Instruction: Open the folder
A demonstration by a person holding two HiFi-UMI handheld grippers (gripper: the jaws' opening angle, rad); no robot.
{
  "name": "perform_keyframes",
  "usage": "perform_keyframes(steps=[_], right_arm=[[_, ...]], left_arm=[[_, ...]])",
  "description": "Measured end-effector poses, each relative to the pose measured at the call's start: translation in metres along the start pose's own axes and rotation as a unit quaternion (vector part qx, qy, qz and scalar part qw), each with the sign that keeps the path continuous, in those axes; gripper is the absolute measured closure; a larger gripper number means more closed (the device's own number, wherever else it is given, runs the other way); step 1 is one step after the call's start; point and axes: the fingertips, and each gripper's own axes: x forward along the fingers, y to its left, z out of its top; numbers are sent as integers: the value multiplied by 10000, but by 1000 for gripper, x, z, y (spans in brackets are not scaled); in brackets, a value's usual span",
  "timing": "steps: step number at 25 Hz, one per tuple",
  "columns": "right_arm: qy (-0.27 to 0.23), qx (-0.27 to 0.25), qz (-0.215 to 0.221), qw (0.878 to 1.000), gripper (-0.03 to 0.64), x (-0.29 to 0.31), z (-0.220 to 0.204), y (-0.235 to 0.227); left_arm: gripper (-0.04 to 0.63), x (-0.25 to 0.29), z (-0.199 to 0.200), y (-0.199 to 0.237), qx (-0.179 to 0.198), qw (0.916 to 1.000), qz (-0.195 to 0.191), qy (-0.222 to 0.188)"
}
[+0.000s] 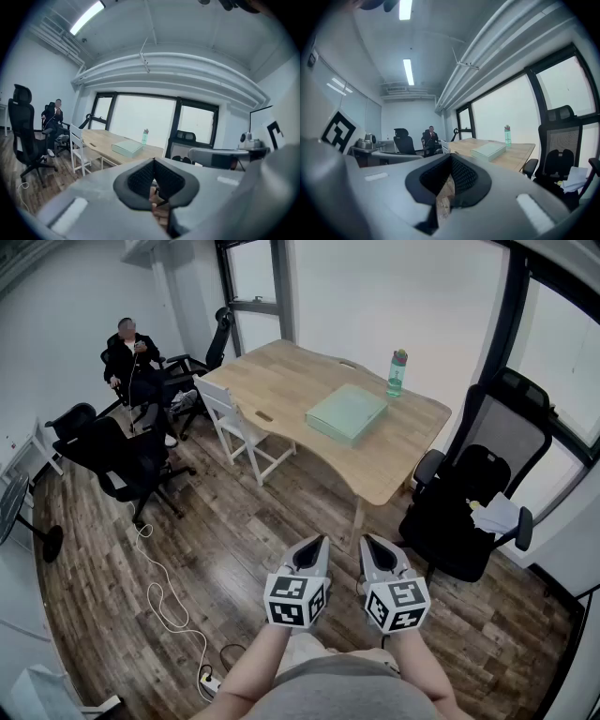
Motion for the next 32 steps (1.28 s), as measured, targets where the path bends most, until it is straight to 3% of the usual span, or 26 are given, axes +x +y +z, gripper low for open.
perform_keyframes(steps=[32], right_arm=[[18,289,116,9995,617,-6,-6,-14]], left_arm=[[595,8,-10,-17,-15,10000,48,81]])
